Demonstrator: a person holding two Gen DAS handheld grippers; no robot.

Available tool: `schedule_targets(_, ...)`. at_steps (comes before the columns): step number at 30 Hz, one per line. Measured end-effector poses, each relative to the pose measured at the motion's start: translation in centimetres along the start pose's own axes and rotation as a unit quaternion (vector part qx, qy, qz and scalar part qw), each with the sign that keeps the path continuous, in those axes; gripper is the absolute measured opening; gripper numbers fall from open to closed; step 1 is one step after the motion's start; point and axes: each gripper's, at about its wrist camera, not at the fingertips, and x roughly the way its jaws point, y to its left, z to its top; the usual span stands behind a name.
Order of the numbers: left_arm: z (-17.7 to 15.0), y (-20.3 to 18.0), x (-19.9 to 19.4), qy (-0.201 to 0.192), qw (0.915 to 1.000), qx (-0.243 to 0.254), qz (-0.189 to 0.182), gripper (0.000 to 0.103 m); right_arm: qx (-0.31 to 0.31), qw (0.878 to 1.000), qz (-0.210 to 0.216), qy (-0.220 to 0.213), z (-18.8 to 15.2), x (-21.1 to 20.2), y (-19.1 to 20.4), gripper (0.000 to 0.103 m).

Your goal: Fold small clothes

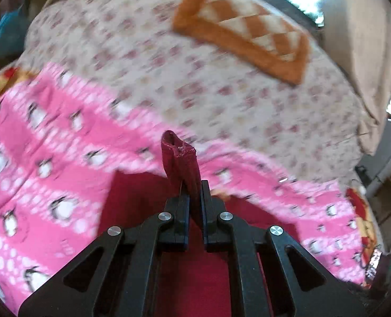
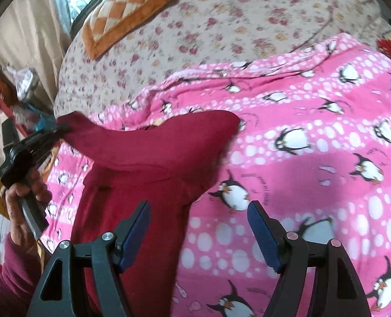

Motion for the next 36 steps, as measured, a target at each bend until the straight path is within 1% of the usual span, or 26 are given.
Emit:
schedule_targets(3, -2.0, 3.5, 2.0, 0.042, 0.9988, -0.02, 0.013, 0.005, -0.001, 1.0, -0.002, 0.025, 0.7, 2.0, 0.9, 0.073)
schedule_targets(6, -3.3, 4.8, 2.8, 0.054, 0.9979, -0.035, 0.008, 0.005, 0.01, 0.999, -0.003, 0.034, 2.1, 3.5, 1.4, 0.073)
schedule_targets(7, -3.5, 5.1, 2.9, 0.057, 0.9976, -0.04, 0.004, 0.005, 0.013, 0.999, -0.01, 0.034, 2.7, 4.0, 1.6, 0.073)
schedule_targets(9, -4.0, 5.1, 3.1, 0.058, 0.9976, -0.038, 0.003, 0.005, 0.012, 0.999, -0.01, 0.041, 3.7, 5.0, 2.1, 0.077)
schedule_targets(11, -4.5, 4.7, 2.9, 0.06, 0.9977, -0.033, 0.001, 0.005, 0.015, 0.998, -0.017, 0.063, 4.6, 6.5, 2.6, 0.078)
schedule_targets(13, -4.5, 4.3, 3.0, 0.062, 0.9975, -0.033, -0.002, 0.005, 0.005, 0.996, -0.029, 0.088, 5.2, 8.5, 3.2, 0.078)
schedule_targets(14, -4.5, 4.2, 3.0, 0.063, 0.9974, -0.034, -0.005, 0.005, -0.001, 0.995, -0.03, 0.099, 5.2, 9.6, 3.4, 0.075)
schedule_targets(15, -4.5, 4.0, 3.0, 0.063, 0.9974, -0.034, -0.009, 0.005, -0.004, 0.993, -0.031, 0.11, 5.1, 10.6, 3.5, 0.067)
schedule_targets(16, -4.3, 3.9, 3.0, 0.061, 0.9974, -0.034, -0.013, 0.005, -0.01, 0.992, -0.035, 0.119, 5.0, 11.3, 3.6, 0.039)
schedule_targets(17, -4.3, 3.7, 2.8, 0.059, 0.9975, -0.033, -0.018, 0.005, -0.038, 0.99, -0.062, 0.121, 4.8, 11.7, 3.9, 0.033)
schedule_targets(19, -4.2, 3.4, 2.3, 0.051, 0.9979, -0.021, -0.033, 0.006, -0.074, 0.991, -0.07, 0.091, 4.9, 10.5, 4.2, 0.023)
schedule_targets(20, -4.4, 3.1, 2.2, 0.049, 0.9983, -0.01, -0.031, 0.006, -0.078, 0.991, -0.076, 0.073, 5.0, 9.4, 3.9, 0.021)
schedule_targets(21, -4.6, 3.1, 2.5, 0.054, 0.9982, -0.006, -0.025, 0.011, -0.075, 0.992, -0.083, 0.06, 5.0, 8.6, 3.4, 0.02)
schedule_targets(22, -5.2, 3.2, 3.3, 0.076, 0.9969, -0.004, -0.018, 0.015, -0.07, 0.992, -0.091, 0.052, 4.9, 8.1, 2.8, 0.018)
schedule_targets(23, -5.4, 3.4, 4.0, 0.092, 0.9957, -0.005, -0.011, 0.015, -0.064, 0.991, -0.106, 0.056, 4.6, 8.2, 1.9, 0.018)
schedule_targets(24, -6.0, 3.8, 4.7, 0.11, 0.9939, -0.008, 0.007, 0.015, -0.061, 0.989, -0.113, 0.07, 4.3, 8.7, 1.3, 0.018)
schedule_targets(25, -6.4, 4.3, 4.9, 0.118, 0.9927, -0.014, 0.021, 0.015, -0.06, 0.989, -0.108, 0.08, 3.8, 9.0, 0.9, 0.018)
schedule_targets(27, -6.8, 5.4, 4.7, 0.121, 0.9922, -0.031, 0.012, 0.015, -0.055, 0.992, -0.097, 0.065, 3.8, 8.1, 0.7, 0.019)
schedule_targets(28, -6.7, 5.6, 4.3, 0.119, 0.9923, -0.034, 0.011, 0.016, -0.044, 0.993, -0.095, 0.059, 4.1, 7.3, 0.5, 0.029)
schedule_targets(29, -6.6, 5.7, 3.9, 0.116, 0.9926, -0.035, 0.012, 0.017, -0.037, 0.993, -0.097, 0.051, 4.4, 6.7, 0.6, 0.046)
schedule_targets(30, -6.3, 5.7, 3.4, 0.11, 0.9932, -0.032, 0.02, 0.017, -0.033, 0.994, -0.102, 0.035, 4.8, 5.8, 0.8, 0.052)
schedule_targets(31, -5.9, 5.5, 3.0, 0.102, 0.9939, -0.026, 0.034, 0.017, -0.034, 0.994, -0.105, 0.02, 5.1, 5.3, 1.2, 0.054)
schedule_targets(32, -5.5, 5.2, 2.4, 0.088, 0.9946, -0.019, 0.05, 0.017, -0.041, 0.993, -0.109, 0.008, 5.6, 4.8, 1.7, 0.054)
schedule_targets(33, -5.2, 5.0, 2.1, 0.079, 0.9953, -0.015, 0.054, 0.019, -0.046, 0.993, -0.109, 0.006, 6.0, 4.8, 2.1, 0.054)
schedule_targets(35, -4.6, 4.6, 1.7, 0.063, 0.9967, -0.013, 0.049, 0.036, -0.057, 0.993, -0.105, 0.006, 6.6, 5.3, 3.1, 0.054)
schedule_targets(36, -4.5, 4.6, 1.7, 0.062, 0.9969, -0.014, 0.046, 0.048, -0.066, 0.993, -0.102, 0.007, 6.9, 6.1, 3.9, 0.054)
